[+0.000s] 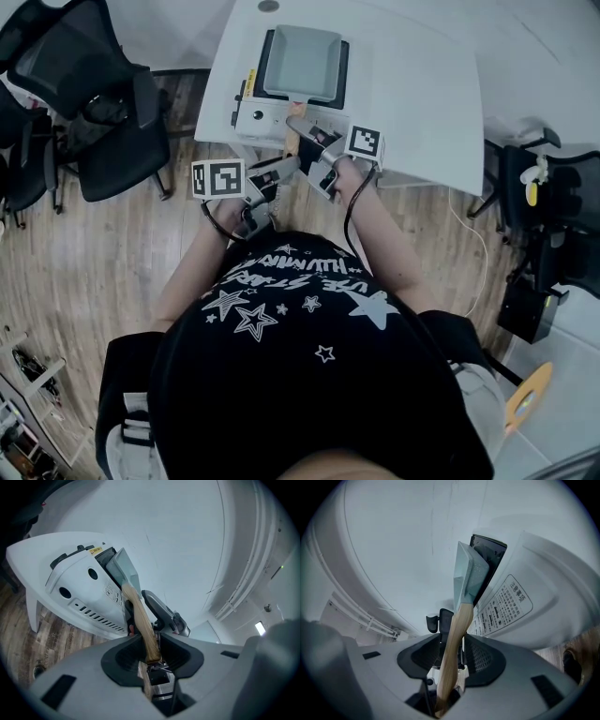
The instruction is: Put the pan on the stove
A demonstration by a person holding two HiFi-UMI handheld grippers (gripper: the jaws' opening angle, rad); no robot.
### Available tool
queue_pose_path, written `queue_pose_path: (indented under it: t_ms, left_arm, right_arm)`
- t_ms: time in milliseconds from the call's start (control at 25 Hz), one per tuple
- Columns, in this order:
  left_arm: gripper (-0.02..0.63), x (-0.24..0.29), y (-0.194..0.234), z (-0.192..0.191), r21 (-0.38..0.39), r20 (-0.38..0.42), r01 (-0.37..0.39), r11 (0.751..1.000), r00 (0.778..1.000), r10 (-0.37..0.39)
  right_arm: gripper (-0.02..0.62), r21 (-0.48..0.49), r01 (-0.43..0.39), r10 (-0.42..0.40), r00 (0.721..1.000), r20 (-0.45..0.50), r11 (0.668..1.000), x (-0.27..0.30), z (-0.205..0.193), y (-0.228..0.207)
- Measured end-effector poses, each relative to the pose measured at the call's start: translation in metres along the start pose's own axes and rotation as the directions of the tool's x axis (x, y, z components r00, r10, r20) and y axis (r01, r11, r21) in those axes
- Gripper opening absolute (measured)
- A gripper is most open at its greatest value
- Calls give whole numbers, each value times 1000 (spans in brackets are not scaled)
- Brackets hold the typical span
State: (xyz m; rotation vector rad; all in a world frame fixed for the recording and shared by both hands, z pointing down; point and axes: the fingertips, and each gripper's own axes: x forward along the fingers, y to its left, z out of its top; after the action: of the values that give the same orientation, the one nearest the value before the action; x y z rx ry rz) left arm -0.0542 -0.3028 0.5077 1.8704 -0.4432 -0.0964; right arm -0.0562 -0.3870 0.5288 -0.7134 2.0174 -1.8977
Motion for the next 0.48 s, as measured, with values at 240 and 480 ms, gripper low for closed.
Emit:
queue_pose_path:
  t_ms: [240,480]
  left_arm:
    - [128,-4,-1,4,-5,18,0,1000,1000,0]
    - [209,1,-5,-4,-28,27,-6,1000,1000,7]
  right_arm:
    - [177,-28,-21,21,1000,-11,999,2,-1,9]
    - [210,-36,-15,13,999,-36,999,-8,-6,6]
